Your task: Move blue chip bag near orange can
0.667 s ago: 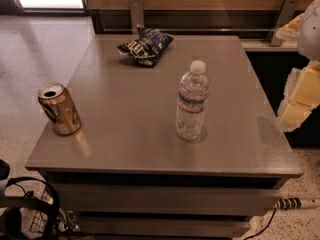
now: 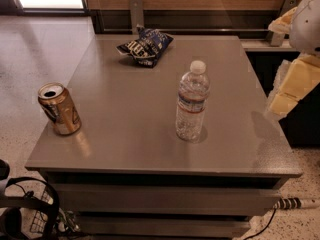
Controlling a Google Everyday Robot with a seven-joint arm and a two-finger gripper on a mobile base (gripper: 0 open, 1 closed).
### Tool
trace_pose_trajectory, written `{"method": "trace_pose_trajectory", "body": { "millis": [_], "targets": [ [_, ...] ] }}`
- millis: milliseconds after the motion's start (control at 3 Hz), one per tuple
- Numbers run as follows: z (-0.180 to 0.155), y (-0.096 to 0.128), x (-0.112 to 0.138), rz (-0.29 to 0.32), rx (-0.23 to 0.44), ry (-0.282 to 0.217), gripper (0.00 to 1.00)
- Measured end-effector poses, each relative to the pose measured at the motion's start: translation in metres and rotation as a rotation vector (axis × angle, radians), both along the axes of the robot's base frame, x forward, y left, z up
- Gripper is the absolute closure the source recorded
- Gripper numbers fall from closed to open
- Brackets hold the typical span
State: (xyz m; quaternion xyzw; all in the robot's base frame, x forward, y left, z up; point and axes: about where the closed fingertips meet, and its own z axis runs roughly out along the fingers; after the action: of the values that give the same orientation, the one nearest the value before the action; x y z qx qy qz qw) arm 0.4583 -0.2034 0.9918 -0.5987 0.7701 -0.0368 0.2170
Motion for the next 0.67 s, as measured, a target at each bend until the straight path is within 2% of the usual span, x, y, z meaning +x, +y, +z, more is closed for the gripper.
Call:
{"method": "trace_pose_trajectory", "body": {
  "millis": [667],
  "targets": [
    [-0.002,0.038,0.072,0.044,0.214,-0.119,0.00]
  ]
}}
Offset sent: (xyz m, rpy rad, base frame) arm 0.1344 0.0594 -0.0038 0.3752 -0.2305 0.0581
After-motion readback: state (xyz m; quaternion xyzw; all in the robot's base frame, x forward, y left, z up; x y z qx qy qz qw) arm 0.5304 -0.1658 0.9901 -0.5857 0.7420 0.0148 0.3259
